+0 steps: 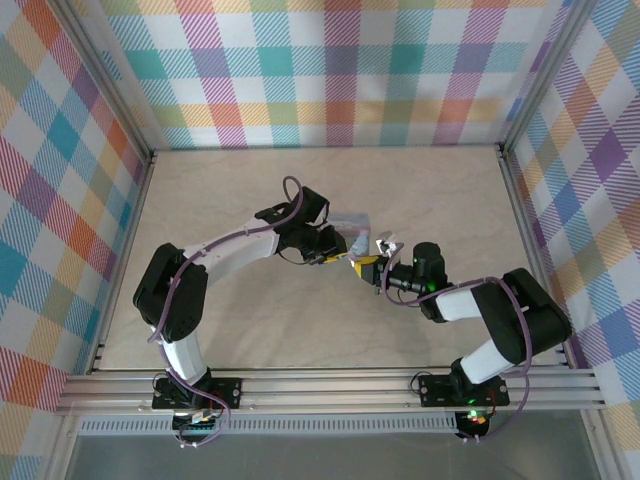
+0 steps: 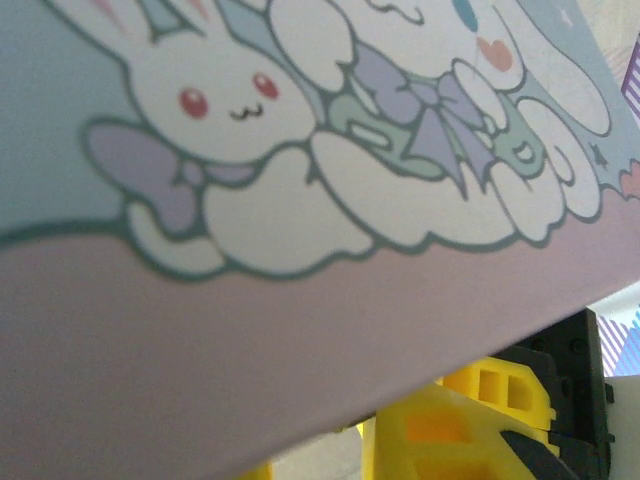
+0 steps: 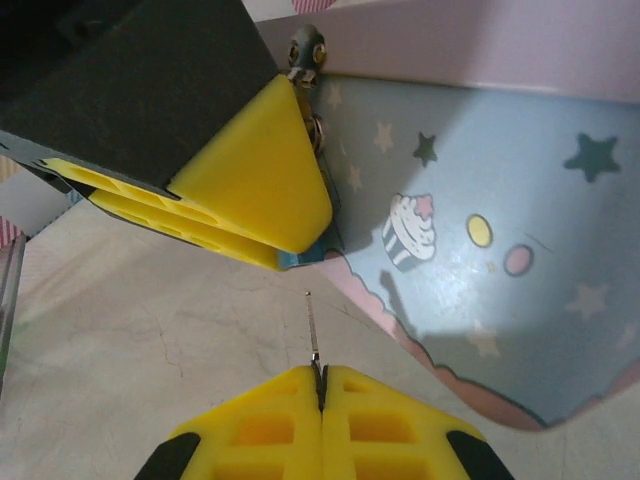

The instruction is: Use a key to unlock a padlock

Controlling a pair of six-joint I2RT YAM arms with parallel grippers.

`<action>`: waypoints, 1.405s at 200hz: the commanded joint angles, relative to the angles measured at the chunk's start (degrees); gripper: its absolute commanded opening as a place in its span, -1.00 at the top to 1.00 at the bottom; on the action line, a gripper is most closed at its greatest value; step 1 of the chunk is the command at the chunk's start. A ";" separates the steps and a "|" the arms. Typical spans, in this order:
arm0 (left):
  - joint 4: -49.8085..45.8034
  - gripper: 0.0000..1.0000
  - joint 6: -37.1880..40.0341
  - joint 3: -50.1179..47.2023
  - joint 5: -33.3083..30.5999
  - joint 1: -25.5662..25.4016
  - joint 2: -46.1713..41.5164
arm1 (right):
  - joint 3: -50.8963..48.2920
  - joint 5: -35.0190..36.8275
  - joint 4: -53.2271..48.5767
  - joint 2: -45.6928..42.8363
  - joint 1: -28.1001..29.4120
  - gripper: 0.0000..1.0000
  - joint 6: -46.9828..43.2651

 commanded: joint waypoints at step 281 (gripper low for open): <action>2.03 0.70 1.04 -0.84 1.30 0.32 -2.82 | 3.59 0.56 7.85 5.94 1.55 1.00 4.22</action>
